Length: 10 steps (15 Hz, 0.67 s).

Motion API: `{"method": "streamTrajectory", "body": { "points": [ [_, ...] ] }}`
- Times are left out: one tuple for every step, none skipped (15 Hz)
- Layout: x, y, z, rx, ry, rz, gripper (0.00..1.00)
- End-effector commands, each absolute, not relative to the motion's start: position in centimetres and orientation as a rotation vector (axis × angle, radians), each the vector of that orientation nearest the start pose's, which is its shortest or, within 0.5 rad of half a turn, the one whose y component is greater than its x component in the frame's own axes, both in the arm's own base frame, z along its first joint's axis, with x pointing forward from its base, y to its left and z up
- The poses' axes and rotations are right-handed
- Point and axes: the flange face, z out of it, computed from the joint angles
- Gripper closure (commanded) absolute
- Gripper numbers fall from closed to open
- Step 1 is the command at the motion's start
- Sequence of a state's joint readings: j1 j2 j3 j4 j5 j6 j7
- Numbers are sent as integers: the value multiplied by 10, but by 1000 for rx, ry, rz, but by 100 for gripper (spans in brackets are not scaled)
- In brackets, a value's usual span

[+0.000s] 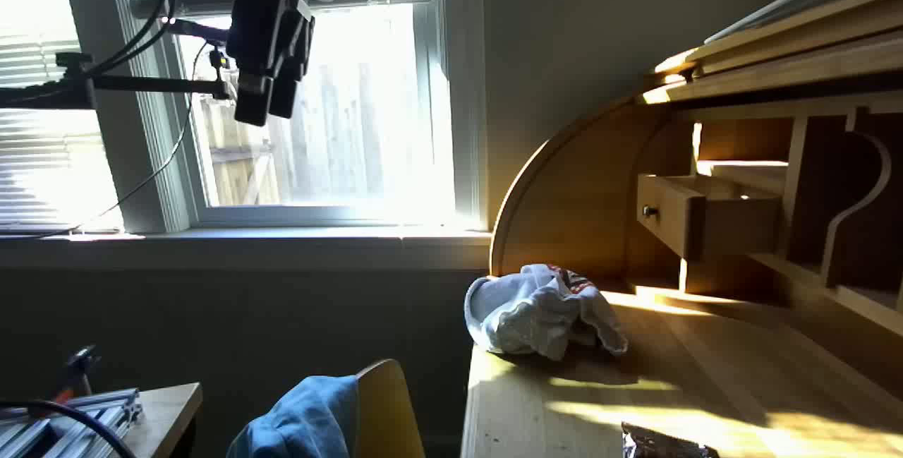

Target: Put the foil in the drawer

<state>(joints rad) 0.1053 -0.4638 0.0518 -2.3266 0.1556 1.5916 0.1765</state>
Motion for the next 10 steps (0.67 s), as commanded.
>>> {"method": "streamTrajectory", "body": {
  "points": [
    [373,77,495,-3024,79,441,0],
    [373,77,495,-3024,79,441,0],
    [373,77,495,-3024,79,441,0],
    [373,77,495,-3024,79,441,0],
    [373,77,495,-3024,79,441,0],
    [373,77,495,-3024,79,441,0],
    [373,77,495,-3024,79,441,0],
    [373,77,495,-3024,79,441,0],
    [377,74,493,-3013,99,438,0],
    [387,67,486,-3013,108,397,0]
  ]
}}
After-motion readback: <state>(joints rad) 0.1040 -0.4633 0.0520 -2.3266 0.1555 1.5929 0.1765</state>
